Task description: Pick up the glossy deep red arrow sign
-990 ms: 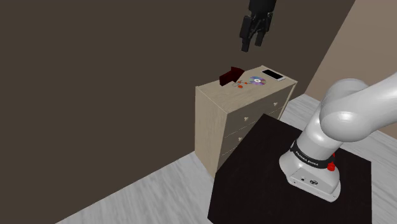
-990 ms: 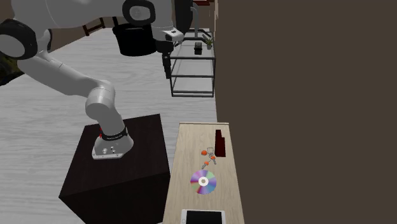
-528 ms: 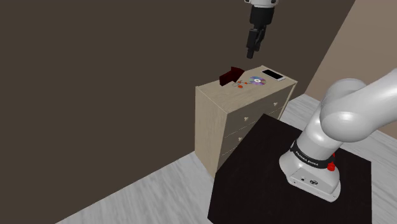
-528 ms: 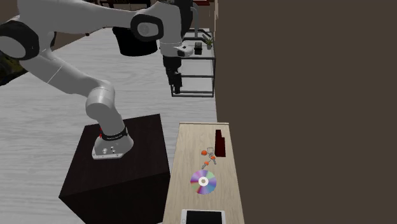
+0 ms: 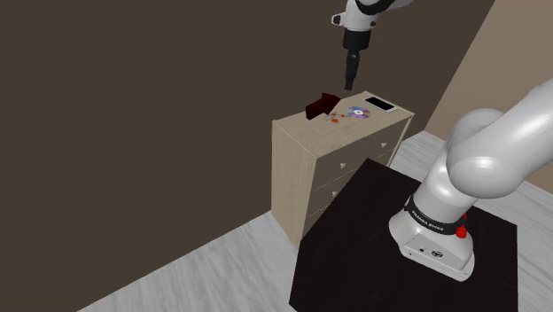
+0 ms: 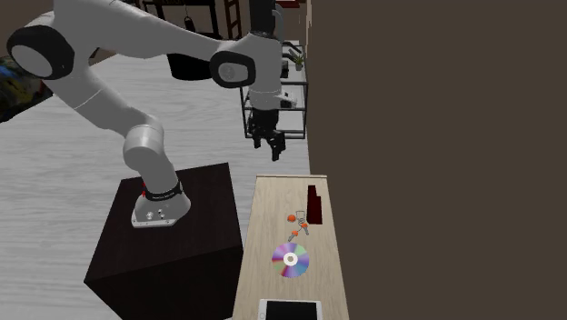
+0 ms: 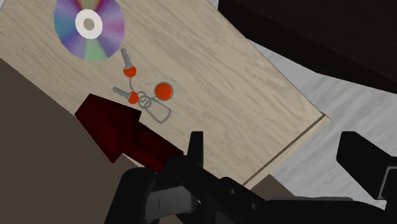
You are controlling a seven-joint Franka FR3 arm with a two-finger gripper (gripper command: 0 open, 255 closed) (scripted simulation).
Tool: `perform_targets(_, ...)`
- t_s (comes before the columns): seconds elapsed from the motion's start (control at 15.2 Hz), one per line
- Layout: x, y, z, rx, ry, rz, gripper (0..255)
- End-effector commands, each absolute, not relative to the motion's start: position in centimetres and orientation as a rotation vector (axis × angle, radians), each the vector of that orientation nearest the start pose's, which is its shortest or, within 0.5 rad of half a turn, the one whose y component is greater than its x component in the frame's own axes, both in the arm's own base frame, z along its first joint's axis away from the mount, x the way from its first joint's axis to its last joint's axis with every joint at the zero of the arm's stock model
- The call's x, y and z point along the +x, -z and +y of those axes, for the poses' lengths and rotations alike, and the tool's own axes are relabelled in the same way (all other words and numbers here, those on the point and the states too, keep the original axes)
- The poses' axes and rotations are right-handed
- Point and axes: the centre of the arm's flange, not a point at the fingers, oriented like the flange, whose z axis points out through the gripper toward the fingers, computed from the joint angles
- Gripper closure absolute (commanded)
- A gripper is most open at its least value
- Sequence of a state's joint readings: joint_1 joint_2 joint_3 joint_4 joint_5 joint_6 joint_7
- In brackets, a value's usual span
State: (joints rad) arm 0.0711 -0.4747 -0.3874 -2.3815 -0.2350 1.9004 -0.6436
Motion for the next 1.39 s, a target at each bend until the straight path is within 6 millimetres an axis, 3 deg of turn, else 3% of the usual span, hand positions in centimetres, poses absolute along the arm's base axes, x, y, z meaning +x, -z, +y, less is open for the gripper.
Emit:
perform_targets(0.0,39.9,-46.6,-17.1,-3.067,-0.086,-0.828,0)
perform_targets(0.53,46.3,-41.0,-22.9,-2.935,-0.128,-1.272,0)
perform_targets(0.92,51.7,-37.0,-25.8,-2.802,-0.155,-1.571,0)
perform_targets(1.32,51.7,-33.9,-25.8,-2.802,-0.155,-1.571,0)
